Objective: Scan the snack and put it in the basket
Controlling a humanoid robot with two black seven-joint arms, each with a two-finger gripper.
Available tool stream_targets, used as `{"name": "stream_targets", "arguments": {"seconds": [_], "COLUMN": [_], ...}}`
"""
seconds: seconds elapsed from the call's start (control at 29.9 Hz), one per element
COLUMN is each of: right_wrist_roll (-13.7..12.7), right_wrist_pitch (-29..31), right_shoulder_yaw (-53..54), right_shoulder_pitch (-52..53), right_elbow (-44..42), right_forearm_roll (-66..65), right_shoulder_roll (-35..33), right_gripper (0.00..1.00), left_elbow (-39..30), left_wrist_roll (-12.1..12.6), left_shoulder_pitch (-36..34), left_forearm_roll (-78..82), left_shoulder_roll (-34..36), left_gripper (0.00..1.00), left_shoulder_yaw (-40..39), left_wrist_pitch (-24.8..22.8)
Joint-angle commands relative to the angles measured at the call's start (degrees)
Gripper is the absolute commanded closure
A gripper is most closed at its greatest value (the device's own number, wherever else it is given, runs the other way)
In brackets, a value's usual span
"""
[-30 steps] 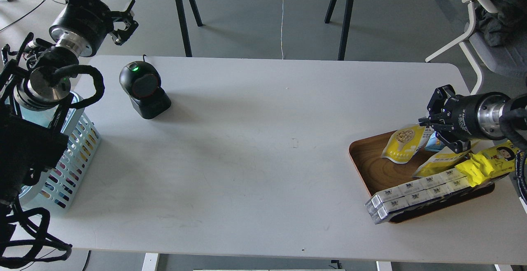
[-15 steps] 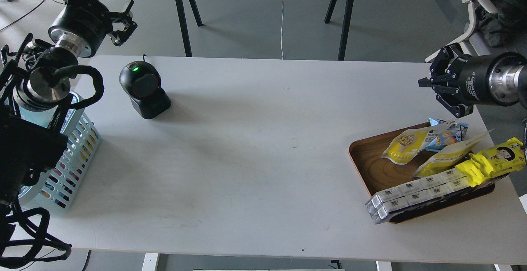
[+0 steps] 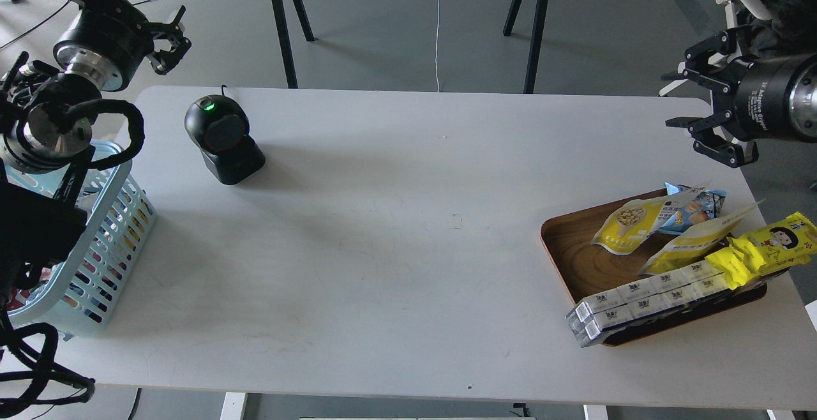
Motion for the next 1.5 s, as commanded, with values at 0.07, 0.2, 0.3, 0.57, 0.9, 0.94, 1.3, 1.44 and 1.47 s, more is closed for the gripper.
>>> {"name": "stream_targets", "arguments": {"seconds": [0.07, 0.2, 0.3, 0.57, 0.9, 0.94, 1.3, 1.44, 1.47], "right_wrist_roll": [-4.3, -4.6, -4.5, -4.1, -3.6, -3.5, -3.5, -3.4, -3.4], "right_wrist_pitch": [-0.2, -1.8, -2.4, -4.9, -8.4, -8.4, -10.3, -10.5, -10.5], "right_shoulder_yaw": [-1.9, -5.3, -7.1, -7.5, -1.7, -0.9, 3.8, 3.8, 3.8], "right_shoulder_pitch": [0.9, 0.9, 0.7, -1.1, -9.8, -10.8, -17.3, -18.6, -19.0], "right_elbow": [0.0, 0.0, 0.0, -0.3, -2.6, -3.1, -6.3, -7.3, -7.5], "right_forearm_roll": [0.6, 1.7, 2.2, 3.6, 4.5, 4.5, 4.6, 4.5, 4.5], "right_shoulder_roll": [-0.2, 0.2, 0.5, 2.7, 5.3, 5.9, 10.7, 11.1, 11.2], "right_gripper": [0.09, 0.14, 0.18, 0.18, 0.18, 0.18, 0.18, 0.22, 0.23], "left_elbow": [0.0, -0.1, -0.1, -0.3, -0.3, -0.4, -0.7, -0.7, -0.7], "left_wrist_roll": [0.0, 0.0, -0.1, -0.2, -0.2, -0.2, -0.2, -0.2, -0.2], "left_shoulder_pitch": [-0.1, 0.0, 0.1, -0.1, -0.2, -0.2, -0.3, -0.3, -0.3], "left_forearm_roll": [-0.1, -0.1, -0.1, -0.1, -0.1, -0.2, -0.2, -0.2, -0.2], "left_shoulder_roll": [0.5, 0.7, 0.9, 0.8, 0.3, 0.3, 0.4, 0.5, 0.5], "left_gripper": [0.00, 0.00, 0.00, 0.00, 0.00, 0.00, 0.00, 0.00, 0.00], "left_shoulder_yaw": [0.0, 0.0, 0.0, -0.1, -0.1, -0.1, -0.3, -0.3, -0.4], "left_wrist_pitch": [0.2, 0.2, 0.2, 1.1, 1.3, 1.4, 1.8, 1.8, 1.8]}}
